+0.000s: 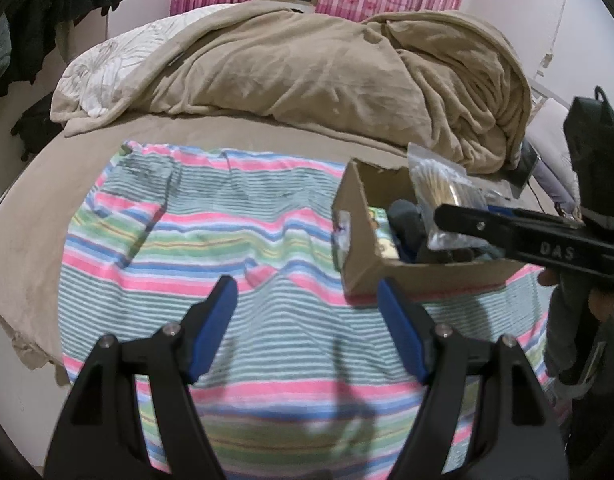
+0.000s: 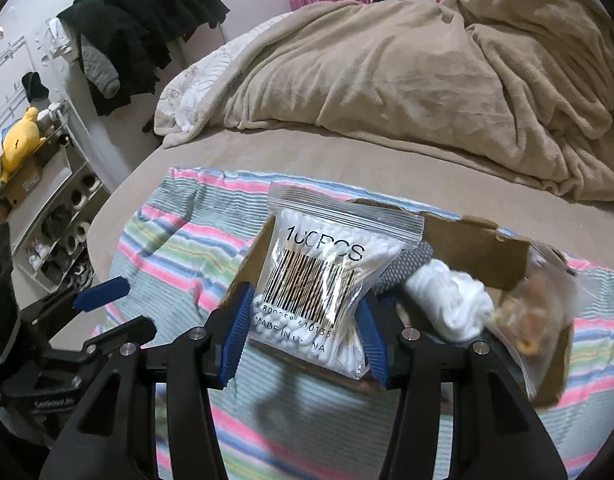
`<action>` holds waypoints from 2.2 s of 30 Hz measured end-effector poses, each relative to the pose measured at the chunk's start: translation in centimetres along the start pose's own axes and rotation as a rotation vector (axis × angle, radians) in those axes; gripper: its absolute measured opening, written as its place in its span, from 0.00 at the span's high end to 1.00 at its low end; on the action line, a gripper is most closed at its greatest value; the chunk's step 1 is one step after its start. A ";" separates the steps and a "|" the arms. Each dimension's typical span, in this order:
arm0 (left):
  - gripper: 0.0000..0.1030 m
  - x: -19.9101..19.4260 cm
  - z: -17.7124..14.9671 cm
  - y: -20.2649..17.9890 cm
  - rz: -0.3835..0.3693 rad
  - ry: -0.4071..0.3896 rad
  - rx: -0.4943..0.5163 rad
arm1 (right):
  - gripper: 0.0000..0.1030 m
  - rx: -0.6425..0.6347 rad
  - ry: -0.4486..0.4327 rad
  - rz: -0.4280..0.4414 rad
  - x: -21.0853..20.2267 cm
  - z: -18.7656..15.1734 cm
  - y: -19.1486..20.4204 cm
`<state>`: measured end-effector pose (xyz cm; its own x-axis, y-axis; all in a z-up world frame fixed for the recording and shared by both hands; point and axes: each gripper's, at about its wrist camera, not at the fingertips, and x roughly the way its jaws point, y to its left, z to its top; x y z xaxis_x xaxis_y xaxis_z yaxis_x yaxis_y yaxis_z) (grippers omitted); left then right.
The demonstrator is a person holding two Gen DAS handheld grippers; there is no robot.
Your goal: Organize objects
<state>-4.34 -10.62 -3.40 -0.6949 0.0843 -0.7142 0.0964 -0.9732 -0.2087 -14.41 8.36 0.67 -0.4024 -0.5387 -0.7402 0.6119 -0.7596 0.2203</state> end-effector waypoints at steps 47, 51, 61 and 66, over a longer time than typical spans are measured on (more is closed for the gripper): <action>0.28 -4.8 -1.0 -7.8 0.007 -0.019 0.081 | 0.24 0.052 -0.085 -0.059 -7.6 -4.5 -2.1; 0.28 -5.7 -1.6 -9.5 -0.002 -0.018 0.104 | 0.24 0.075 -0.099 -0.076 -9.5 -5.9 -2.8; 0.28 -7.4 -3.9 -11.1 0.055 -0.014 0.105 | 0.24 0.089 -0.125 -0.133 -13.9 -9.3 -2.7; 0.28 -8.0 -5.3 -11.4 0.056 -0.004 0.095 | 0.24 0.094 -0.130 -0.157 -15.3 -11.3 -2.2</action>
<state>3.90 0.97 1.14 -0.6932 0.0280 -0.7202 0.0677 -0.9923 -0.1038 -1.95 22.42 4.38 -0.5758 -0.4488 -0.6834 0.4709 -0.8654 0.1715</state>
